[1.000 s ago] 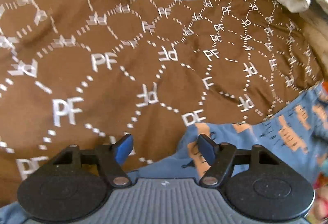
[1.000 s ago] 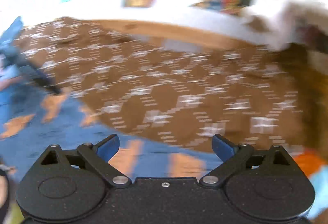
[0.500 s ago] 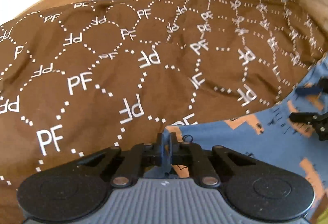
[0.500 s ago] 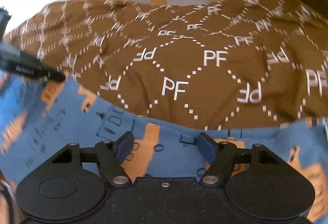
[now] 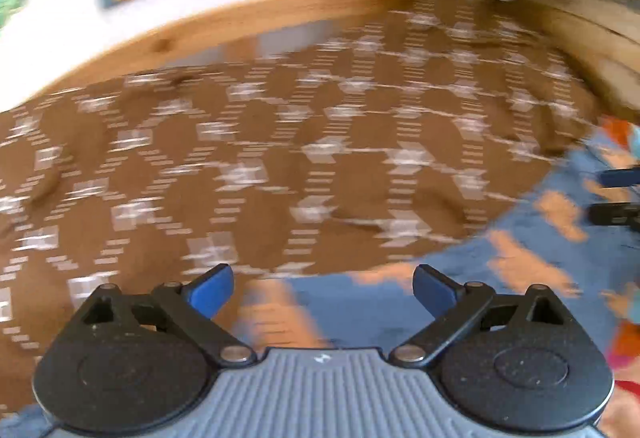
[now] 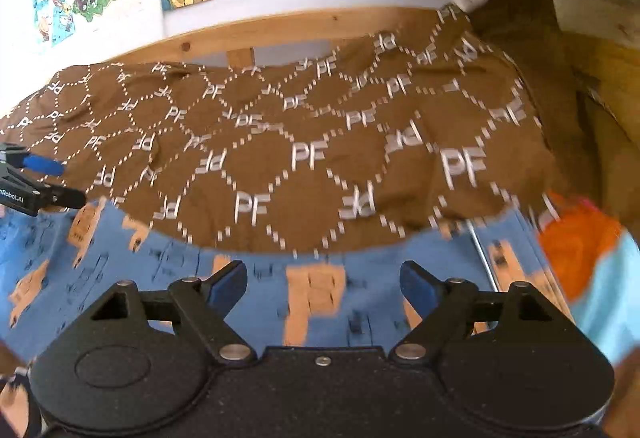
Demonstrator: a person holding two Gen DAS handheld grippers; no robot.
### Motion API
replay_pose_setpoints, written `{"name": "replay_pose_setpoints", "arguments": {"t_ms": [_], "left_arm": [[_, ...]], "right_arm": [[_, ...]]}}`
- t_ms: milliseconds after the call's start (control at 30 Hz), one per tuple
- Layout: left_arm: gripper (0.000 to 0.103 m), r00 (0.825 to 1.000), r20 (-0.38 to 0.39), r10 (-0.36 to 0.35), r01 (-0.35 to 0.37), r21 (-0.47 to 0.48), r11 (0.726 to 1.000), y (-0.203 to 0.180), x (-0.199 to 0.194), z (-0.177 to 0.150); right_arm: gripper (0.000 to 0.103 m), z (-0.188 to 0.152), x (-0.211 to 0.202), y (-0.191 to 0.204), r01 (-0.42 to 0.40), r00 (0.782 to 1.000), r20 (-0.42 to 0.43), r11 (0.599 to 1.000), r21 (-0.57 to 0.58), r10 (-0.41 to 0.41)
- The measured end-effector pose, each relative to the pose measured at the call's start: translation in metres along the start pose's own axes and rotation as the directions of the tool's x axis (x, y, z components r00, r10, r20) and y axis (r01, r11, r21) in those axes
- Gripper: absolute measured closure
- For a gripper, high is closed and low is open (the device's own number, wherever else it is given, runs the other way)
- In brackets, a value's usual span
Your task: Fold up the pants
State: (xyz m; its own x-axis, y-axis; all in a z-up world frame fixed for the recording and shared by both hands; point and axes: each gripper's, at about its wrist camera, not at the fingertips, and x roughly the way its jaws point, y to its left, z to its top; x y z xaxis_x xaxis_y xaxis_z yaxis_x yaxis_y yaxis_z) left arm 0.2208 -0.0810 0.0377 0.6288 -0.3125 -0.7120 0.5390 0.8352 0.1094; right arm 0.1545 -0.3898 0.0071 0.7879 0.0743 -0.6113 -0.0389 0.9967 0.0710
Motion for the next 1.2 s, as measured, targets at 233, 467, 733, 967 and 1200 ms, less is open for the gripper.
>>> {"name": "replay_pose_setpoints", "arguments": {"t_ms": [233,467,733,967,1200], "left_arm": [[0.004,0.999,-0.017,-0.039,0.042,0.242,0.969,-0.099,0.042,-0.009],[0.001,0.990,-0.135,-0.046,0.056,0.073,0.996,-0.086,0.063,-0.009],[0.001,0.982,-0.057,-0.181,0.174,-0.109,0.979,-0.074,0.052,0.019],[0.001,0.955,0.030,-0.294,0.293,0.008,0.956,-0.139,0.083,0.059],[0.001,0.918,0.025,-0.395,0.391,0.109,0.914,-0.186,0.120,0.087]], "right_arm": [[0.045,-0.010,0.024,-0.019,0.097,0.993,-0.051,0.990,-0.107,-0.103],[0.046,0.003,0.056,-0.015,0.186,0.977,-0.037,0.930,-0.317,-0.208],[0.008,0.000,-0.033,-0.034,0.133,0.984,0.122,0.991,-0.012,-0.130],[0.010,-0.042,-0.099,-0.056,0.101,0.988,0.096,0.975,0.200,-0.122],[0.024,-0.068,-0.096,-0.083,0.004,0.997,0.062,0.896,0.445,-0.036]]}}
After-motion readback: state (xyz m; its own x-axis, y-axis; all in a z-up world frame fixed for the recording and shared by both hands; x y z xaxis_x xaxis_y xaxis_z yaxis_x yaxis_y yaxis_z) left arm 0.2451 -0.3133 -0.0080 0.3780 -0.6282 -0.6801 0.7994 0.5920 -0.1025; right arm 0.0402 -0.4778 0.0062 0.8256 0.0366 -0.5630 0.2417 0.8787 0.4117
